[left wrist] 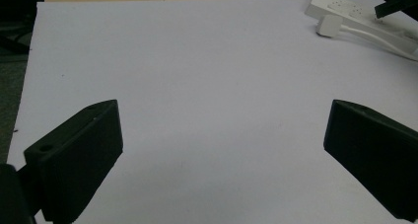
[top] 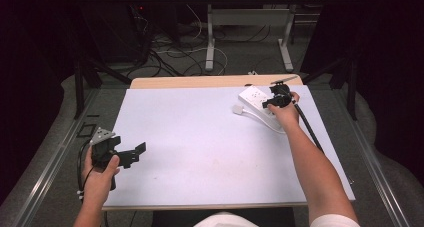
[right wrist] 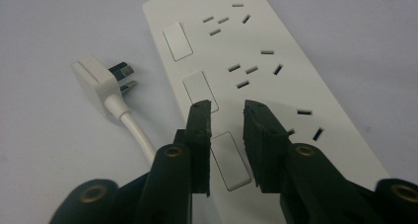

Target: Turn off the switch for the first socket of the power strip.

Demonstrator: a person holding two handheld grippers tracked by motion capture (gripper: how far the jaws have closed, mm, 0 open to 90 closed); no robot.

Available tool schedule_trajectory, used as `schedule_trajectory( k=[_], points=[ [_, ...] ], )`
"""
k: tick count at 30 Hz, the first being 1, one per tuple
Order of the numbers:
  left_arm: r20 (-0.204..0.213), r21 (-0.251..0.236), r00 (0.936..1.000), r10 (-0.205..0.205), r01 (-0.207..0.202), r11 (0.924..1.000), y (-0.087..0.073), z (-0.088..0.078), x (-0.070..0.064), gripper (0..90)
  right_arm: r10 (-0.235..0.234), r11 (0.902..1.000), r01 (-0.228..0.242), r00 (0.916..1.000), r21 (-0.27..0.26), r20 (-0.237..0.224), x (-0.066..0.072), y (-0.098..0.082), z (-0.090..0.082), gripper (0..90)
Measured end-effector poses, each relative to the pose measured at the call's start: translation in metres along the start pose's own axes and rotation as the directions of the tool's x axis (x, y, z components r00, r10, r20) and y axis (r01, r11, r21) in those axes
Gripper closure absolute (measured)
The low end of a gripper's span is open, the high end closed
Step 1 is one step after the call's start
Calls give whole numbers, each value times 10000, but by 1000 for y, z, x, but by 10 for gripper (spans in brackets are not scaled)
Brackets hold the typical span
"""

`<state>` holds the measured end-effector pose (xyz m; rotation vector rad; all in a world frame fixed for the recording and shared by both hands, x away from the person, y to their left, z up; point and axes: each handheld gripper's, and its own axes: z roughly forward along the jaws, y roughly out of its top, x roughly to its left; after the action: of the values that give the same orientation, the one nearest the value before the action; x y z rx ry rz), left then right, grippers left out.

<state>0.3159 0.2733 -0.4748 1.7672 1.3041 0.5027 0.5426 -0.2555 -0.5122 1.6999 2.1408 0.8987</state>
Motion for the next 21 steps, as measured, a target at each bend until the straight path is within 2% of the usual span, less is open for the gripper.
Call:
schedule_trajectory(
  k=[10, 15, 19, 20, 21],
  points=[
    [-6, -4, 10000, 7, -7, 10000, 0, 0, 0, 13, -92, 9999, 92, 9999, 53, -96, -2, 2, -5, 570],
    [-11, -3, 10000, 0, 0, 10000, 0, 0, 0, 13, -794, 9968, 793, 9968, 59, 135, -1, 3, -8, 507],
    [-10, -28, 10000, -3, 3, 10000, 0, 1, -1, 13, -896, 9958, 893, 9959, 191, 158, 2, 3, -11, 467],
    [-12, -21, 10000, 2, -2, 10000, 0, 1, -1, 13, -1101, 9939, 1099, 9938, 119, 181, 1, 3, -13, 465],
    [-11, -19, 10000, 2, -2, 10000, 0, 1, -1, 13, -999, 9949, 998, 9950, 108, 82, 3, 3, -14, 455]
  ],
)
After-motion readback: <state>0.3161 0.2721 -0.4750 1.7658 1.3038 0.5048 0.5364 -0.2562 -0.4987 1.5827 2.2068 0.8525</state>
